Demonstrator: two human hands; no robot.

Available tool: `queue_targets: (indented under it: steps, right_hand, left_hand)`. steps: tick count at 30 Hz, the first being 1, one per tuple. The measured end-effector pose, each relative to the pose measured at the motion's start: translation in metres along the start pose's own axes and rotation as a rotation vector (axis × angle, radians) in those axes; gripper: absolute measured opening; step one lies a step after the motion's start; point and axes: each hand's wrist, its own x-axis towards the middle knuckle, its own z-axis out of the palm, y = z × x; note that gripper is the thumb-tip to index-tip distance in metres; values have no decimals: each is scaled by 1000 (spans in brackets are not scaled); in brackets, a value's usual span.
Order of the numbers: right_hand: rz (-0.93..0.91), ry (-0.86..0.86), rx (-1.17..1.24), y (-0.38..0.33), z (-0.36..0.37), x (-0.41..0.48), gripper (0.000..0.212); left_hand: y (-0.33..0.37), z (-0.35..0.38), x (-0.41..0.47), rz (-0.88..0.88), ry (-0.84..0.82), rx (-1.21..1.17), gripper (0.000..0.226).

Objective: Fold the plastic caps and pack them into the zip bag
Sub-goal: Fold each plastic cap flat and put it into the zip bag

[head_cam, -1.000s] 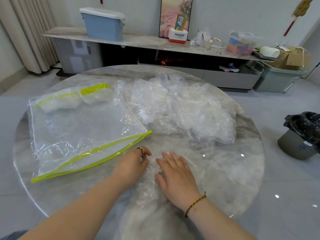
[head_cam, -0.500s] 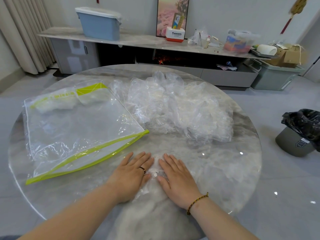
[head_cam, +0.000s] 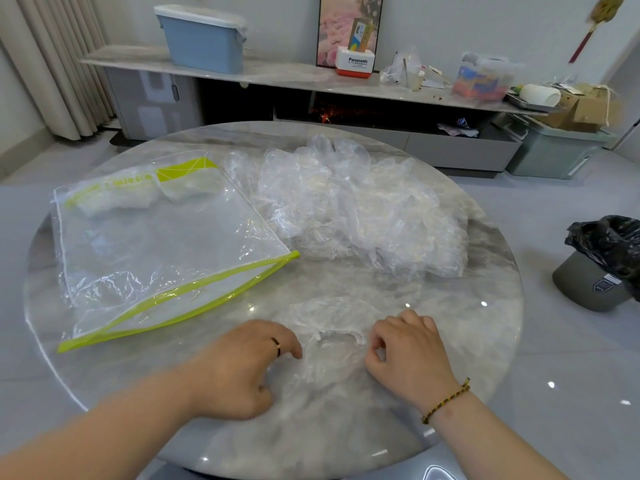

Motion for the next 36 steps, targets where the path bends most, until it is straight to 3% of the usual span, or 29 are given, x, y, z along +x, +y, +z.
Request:
queue_targets:
  steps: [2,4,8,11,16,19,22,23,25,27,30,31,33,36]
  right_hand:
    - [-10,-24,11,4,7,-2,12]
    - [7,-64,38,3,7,-1,30]
    - [22,-210,48,8,9,4,40]
    - [38,-126,70,1,8,2,41]
    - [-296,-39,161,-25,18,-9,52]
    - [-314,-13,185,-39,24,-16,42]
    - [-232,10,248,-39,28,-18,19]
    - [-209,-25,295,-37,27,-18,21]
    - [-156,-83,429,-33,28,-18,44]
    - [-114,-148,590,-30,26,-20,57]
    - [37,-123,766,-28,21,-18,49]
    - [111,-117,815,-28,20,-16,41]
    - [232,-117,875,-29,22,-11,43]
    - [326,-39,861,-26,28,-2,39]
  left_hand:
    - [0,6,-5,64,-34,132,58]
    - [0,7,-2,64,-35,180,60]
    - [0,12,11,18,5,265,45]
    - [-5,21,17,27,64,291,37]
    - [1,19,21,14,155,336,32]
    - [8,18,20,19,175,379,31]
    - [15,14,14,20,178,285,34]
    - [15,12,11,48,191,227,33]
    - [13,8,8,73,158,99,32]
    - [9,6,6,25,117,66,41]
    - [7,6,8,-174,61,3,46]
    - [7,5,9,-286,72,-89,39]
    - [7,9,15,-484,120,-340,13]
    - [3,20,22,-617,245,-511,27]
